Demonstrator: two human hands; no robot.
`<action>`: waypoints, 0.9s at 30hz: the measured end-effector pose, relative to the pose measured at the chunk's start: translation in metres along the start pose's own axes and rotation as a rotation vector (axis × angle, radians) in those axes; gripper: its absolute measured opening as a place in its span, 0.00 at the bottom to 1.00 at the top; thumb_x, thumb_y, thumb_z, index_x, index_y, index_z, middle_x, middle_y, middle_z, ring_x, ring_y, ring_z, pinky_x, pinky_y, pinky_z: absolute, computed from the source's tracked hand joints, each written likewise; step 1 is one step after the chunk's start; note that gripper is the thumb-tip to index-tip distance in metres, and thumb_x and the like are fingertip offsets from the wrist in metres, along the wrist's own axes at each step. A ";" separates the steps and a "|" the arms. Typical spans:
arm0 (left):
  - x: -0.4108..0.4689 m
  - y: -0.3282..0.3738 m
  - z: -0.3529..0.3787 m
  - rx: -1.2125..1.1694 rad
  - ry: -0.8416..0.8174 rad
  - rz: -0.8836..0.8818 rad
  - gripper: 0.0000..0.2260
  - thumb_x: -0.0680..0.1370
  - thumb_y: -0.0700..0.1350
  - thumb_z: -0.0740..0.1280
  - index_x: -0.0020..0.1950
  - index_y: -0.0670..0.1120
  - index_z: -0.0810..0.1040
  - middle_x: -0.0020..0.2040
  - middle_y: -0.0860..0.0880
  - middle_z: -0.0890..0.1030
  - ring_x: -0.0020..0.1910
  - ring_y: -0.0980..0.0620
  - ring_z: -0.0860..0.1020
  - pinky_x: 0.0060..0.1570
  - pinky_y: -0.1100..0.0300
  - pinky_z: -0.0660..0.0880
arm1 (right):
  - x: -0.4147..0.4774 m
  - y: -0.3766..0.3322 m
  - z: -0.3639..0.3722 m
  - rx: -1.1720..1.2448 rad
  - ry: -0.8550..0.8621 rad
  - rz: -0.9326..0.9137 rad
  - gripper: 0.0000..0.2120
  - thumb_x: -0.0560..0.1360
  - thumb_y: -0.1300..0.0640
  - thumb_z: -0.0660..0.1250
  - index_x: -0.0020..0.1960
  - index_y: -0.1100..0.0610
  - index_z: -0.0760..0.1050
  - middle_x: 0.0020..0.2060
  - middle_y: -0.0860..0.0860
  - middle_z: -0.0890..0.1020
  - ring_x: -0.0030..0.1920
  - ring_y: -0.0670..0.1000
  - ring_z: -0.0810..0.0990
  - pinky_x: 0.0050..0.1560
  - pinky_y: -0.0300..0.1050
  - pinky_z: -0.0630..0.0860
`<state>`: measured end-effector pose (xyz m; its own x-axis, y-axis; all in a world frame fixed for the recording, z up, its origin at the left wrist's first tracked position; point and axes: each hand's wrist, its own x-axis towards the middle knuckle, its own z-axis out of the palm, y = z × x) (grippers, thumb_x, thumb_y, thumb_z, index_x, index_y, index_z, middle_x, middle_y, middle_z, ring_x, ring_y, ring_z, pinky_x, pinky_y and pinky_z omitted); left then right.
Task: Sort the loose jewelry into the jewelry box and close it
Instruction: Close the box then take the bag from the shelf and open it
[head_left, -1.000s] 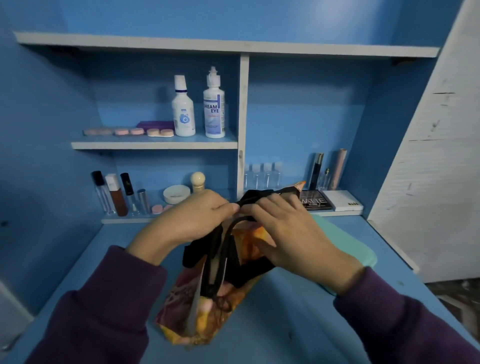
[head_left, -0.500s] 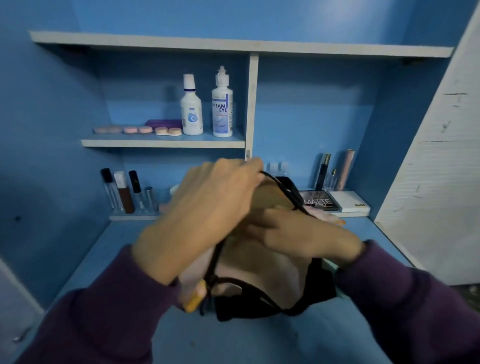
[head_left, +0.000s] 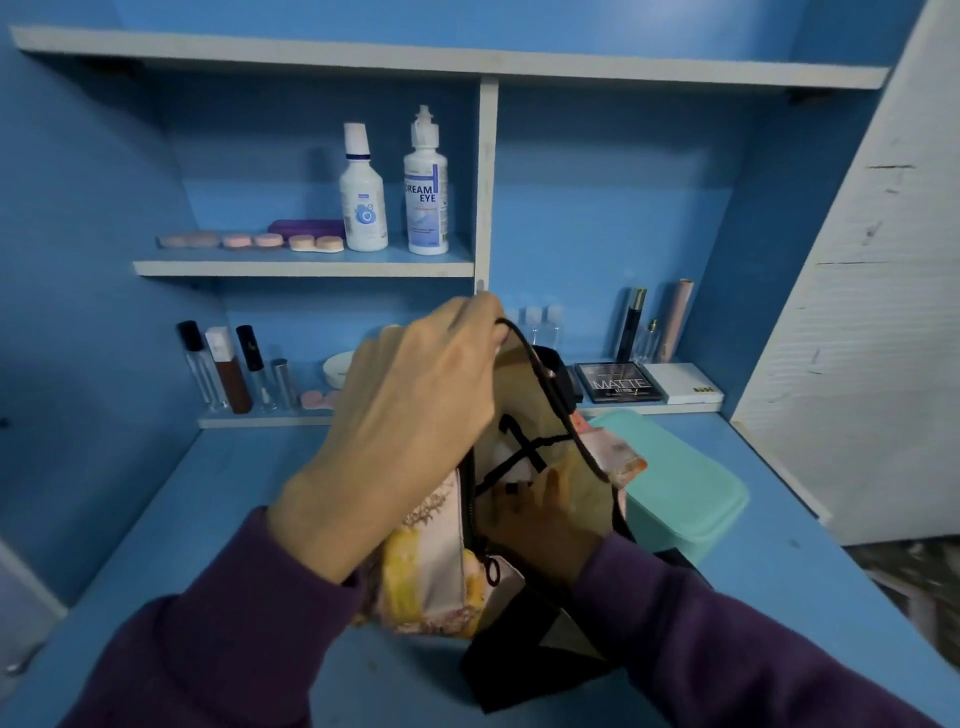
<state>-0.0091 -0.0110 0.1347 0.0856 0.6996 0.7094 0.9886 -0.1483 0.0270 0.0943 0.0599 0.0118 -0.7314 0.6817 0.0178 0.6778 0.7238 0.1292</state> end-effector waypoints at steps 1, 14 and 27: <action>0.000 -0.003 0.002 -0.006 -0.018 -0.037 0.12 0.81 0.47 0.53 0.47 0.42 0.73 0.37 0.46 0.77 0.31 0.40 0.76 0.30 0.55 0.68 | 0.002 0.005 0.008 0.014 0.023 -0.156 0.22 0.66 0.40 0.60 0.38 0.56 0.83 0.36 0.57 0.84 0.37 0.58 0.84 0.33 0.60 0.79; 0.003 -0.014 0.011 -0.019 -0.046 -0.118 0.12 0.82 0.50 0.55 0.53 0.47 0.76 0.44 0.49 0.79 0.43 0.44 0.77 0.38 0.55 0.64 | -0.045 0.111 -0.092 1.234 0.667 0.201 0.11 0.76 0.63 0.64 0.40 0.54 0.81 0.28 0.50 0.78 0.30 0.46 0.71 0.31 0.36 0.65; 0.000 -0.020 0.015 -0.006 -0.063 -0.136 0.13 0.80 0.51 0.54 0.51 0.47 0.77 0.42 0.49 0.79 0.41 0.43 0.77 0.38 0.54 0.67 | -0.039 0.181 -0.001 0.570 -0.206 0.706 0.29 0.70 0.33 0.64 0.53 0.58 0.77 0.49 0.52 0.80 0.48 0.51 0.77 0.45 0.43 0.71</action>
<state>-0.0272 0.0030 0.1235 -0.0412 0.7557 0.6537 0.9908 -0.0532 0.1241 0.2459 0.1641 0.0354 -0.1448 0.9500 -0.2765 0.9352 0.0402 -0.3519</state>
